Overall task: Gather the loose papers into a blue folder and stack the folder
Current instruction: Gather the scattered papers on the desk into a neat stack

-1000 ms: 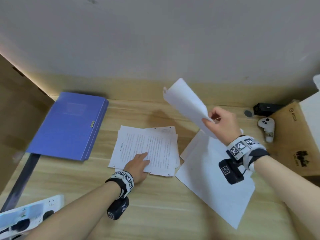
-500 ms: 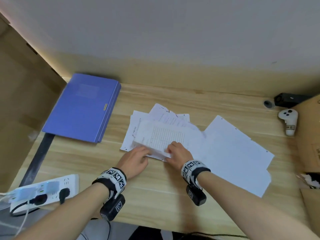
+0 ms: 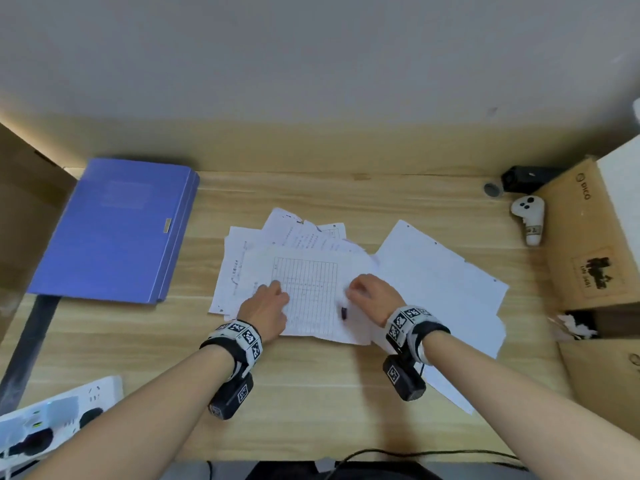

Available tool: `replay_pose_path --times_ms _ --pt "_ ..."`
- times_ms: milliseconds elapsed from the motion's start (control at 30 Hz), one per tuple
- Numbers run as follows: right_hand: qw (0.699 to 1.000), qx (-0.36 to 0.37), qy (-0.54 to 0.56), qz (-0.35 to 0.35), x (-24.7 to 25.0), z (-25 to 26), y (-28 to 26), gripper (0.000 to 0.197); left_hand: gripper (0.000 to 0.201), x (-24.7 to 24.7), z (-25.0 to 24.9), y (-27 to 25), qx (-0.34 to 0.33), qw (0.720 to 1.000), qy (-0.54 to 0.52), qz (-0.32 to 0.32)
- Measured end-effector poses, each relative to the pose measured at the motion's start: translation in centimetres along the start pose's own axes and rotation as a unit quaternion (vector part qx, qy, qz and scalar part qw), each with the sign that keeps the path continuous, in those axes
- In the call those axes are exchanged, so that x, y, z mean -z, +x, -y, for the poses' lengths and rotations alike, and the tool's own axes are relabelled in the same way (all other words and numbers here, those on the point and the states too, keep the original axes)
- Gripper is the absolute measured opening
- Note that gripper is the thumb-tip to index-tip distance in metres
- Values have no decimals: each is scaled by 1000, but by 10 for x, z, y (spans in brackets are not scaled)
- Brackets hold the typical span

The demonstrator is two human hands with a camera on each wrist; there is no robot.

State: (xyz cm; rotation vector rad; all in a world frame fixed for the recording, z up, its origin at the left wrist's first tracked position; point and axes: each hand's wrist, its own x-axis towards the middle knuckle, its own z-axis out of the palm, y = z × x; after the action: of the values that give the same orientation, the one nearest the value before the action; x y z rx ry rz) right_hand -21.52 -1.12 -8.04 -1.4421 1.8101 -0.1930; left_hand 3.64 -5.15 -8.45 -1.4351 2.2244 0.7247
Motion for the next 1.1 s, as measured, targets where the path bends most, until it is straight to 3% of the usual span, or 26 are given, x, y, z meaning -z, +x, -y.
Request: replay_pose_path --times_ms 167,333,433,567,733,900,1100 --pt "983 -126 -86 -104 54 -82 -9 42 46 10 -28 19 50 996 72 26" --pt "969 -188 -148 -69 73 -133 -11 65 46 14 -49 51 3 993 114 -19" --pt "965 -195 -170 -48 75 -148 -3 51 76 12 -55 66 17 995 100 11" --pt "980 -185 -70 -31 96 -158 10 9 100 22 -53 77 54 990 109 70" --pt "982 -169 10 -85 125 -157 19 23 107 19 -51 81 77 988 117 70" --pt "976 -130 -126 -123 124 -153 28 72 109 12 -51 85 86 987 116 66" --pt "973 -164 -128 -104 115 -157 25 89 108 10 -53 84 88 988 117 56"
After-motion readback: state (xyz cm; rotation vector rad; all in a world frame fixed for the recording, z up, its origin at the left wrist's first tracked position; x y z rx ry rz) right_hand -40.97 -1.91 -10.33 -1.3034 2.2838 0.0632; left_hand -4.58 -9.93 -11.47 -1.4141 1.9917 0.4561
